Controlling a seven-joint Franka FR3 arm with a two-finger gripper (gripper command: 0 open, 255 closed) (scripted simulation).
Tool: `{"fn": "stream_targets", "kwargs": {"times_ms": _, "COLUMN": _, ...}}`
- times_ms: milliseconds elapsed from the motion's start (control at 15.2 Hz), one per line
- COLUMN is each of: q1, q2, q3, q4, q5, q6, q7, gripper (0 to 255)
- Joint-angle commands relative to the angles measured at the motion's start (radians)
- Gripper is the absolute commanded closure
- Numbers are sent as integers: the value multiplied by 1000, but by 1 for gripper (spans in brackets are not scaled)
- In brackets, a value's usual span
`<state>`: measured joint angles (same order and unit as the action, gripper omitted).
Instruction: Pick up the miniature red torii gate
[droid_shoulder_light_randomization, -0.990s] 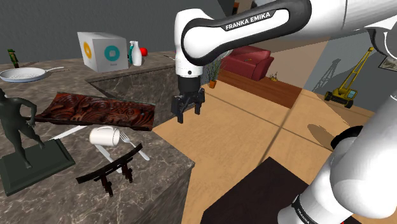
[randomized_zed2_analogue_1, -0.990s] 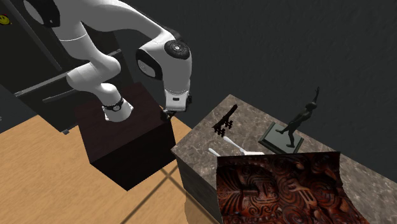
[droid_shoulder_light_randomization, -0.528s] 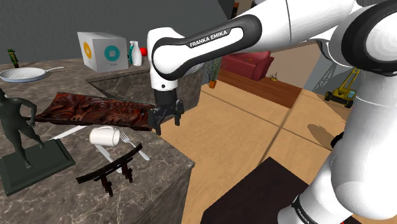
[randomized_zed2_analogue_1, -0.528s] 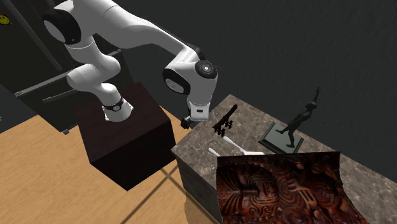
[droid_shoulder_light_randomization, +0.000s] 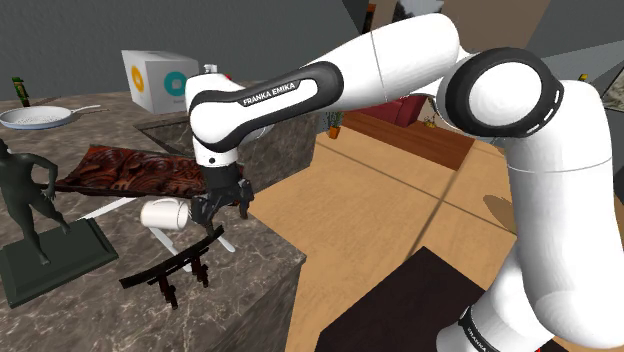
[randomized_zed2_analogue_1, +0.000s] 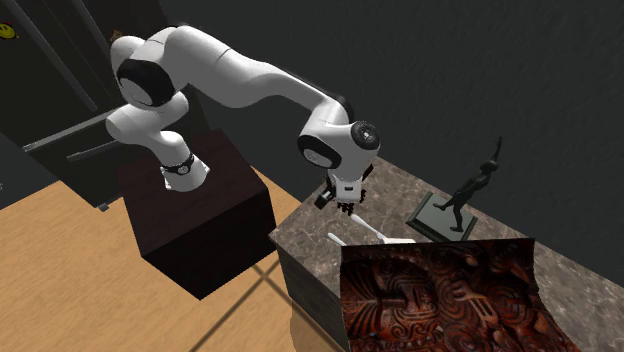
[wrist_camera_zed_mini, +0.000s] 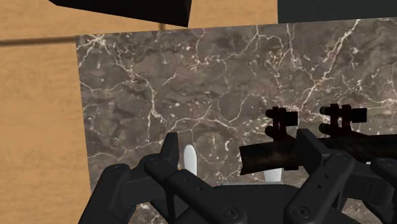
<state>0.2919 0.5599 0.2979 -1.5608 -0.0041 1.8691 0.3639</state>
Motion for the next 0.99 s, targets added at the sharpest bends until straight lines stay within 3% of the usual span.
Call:
{"fn": "stream_targets", "kwargs": {"times_ms": 0, "q1": 26, "q2": 93, "q3": 0, "q4": 110, "q5": -7, "q6": -28, "q7": 14, "gripper": 0}}
{"fn": "stream_targets", "kwargs": {"times_ms": 462, "q1": 129, "q2": 420, "q3": -3, "q4": 543, "q5": -19, "q6": -163, "q7": 47, "gripper": 0}}
{"fn": "stream_targets", "kwargs": {"times_ms": 924, "q1": 132, "q2": 472, "q3": -10, "q4": 533, "q5": -25, "q6": -102, "q7": 38, "gripper": 0}}
